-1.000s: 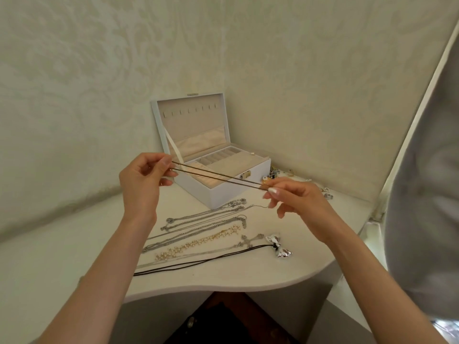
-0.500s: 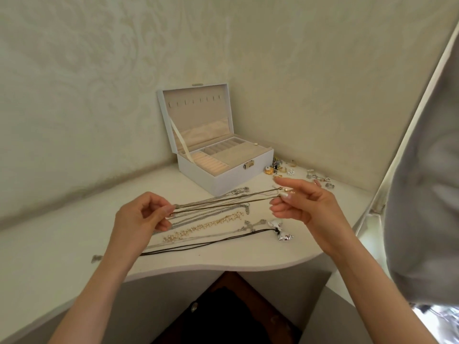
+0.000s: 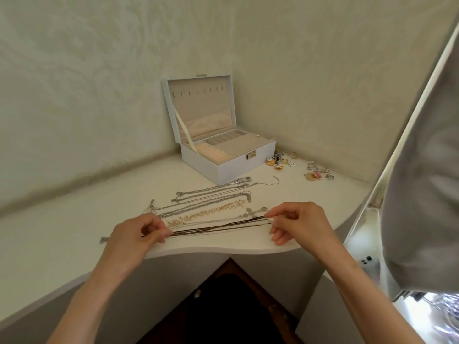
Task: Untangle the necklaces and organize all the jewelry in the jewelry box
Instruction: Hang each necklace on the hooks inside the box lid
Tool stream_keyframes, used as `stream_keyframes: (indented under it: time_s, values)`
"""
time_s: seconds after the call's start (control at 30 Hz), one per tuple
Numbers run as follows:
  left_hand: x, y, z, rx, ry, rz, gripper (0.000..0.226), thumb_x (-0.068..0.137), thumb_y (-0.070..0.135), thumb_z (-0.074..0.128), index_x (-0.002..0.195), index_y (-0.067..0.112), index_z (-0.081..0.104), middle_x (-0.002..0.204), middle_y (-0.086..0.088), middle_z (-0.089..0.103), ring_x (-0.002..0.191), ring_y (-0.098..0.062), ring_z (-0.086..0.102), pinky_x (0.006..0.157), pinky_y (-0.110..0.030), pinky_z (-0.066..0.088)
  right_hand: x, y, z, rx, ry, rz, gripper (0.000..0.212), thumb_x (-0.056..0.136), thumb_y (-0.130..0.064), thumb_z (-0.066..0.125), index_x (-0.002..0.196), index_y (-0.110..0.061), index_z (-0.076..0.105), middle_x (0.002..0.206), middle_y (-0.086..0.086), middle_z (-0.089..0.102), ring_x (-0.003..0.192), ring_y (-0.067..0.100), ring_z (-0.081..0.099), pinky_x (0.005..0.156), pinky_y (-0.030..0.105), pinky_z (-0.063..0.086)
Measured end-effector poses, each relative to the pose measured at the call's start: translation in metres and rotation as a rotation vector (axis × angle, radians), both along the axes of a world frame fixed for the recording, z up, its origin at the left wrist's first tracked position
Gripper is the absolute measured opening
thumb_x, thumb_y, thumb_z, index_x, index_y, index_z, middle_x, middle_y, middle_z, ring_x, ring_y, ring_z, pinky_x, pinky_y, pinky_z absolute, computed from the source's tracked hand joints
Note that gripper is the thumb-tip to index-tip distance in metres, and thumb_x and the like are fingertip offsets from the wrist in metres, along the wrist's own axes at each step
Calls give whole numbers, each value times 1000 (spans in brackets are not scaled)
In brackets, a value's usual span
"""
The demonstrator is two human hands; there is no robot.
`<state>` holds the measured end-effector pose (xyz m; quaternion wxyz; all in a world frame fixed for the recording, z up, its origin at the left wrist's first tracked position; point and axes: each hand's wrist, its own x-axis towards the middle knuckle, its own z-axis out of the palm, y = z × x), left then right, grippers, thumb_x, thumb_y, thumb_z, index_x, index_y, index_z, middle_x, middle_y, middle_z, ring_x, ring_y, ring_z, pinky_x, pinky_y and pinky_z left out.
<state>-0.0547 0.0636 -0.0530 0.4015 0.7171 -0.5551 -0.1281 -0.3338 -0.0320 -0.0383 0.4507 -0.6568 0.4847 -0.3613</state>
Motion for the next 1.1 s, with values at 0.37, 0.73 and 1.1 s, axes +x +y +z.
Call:
stream_keyframes:
  time_s: [0.37, 0.73, 1.1]
  values:
    - [3, 1, -10, 3, -233, 26, 20, 74, 22, 75, 65, 28, 59, 71, 12, 57, 75, -4, 49, 61, -23, 34, 11, 2, -21, -416, 558, -2, 13, 89, -15, 60, 90, -19, 73, 83, -4, 57, 77, 13, 53, 71, 25, 43]
    - [24, 7, -9, 59, -394, -62, 31, 76, 18, 74, 63, 40, 55, 74, 17, 57, 79, -1, 46, 63, -19, 30, 5, -1, -22, -419, 563, -25, 16, 87, -13, 64, 98, -23, 71, 90, -4, 50, 78, 11, 51, 72, 24, 39]
    - [30, 4, -7, 63, -499, -106, 51, 77, -2, 67, 68, 44, 49, 78, 18, 55, 80, -10, 44, 69, -30, 30, 1, -5, -27, -434, 470, -44, 8, 85, -19, 68, 88, -21, 74, 91, -4, 54, 79, 10, 53, 75, 26, 45]
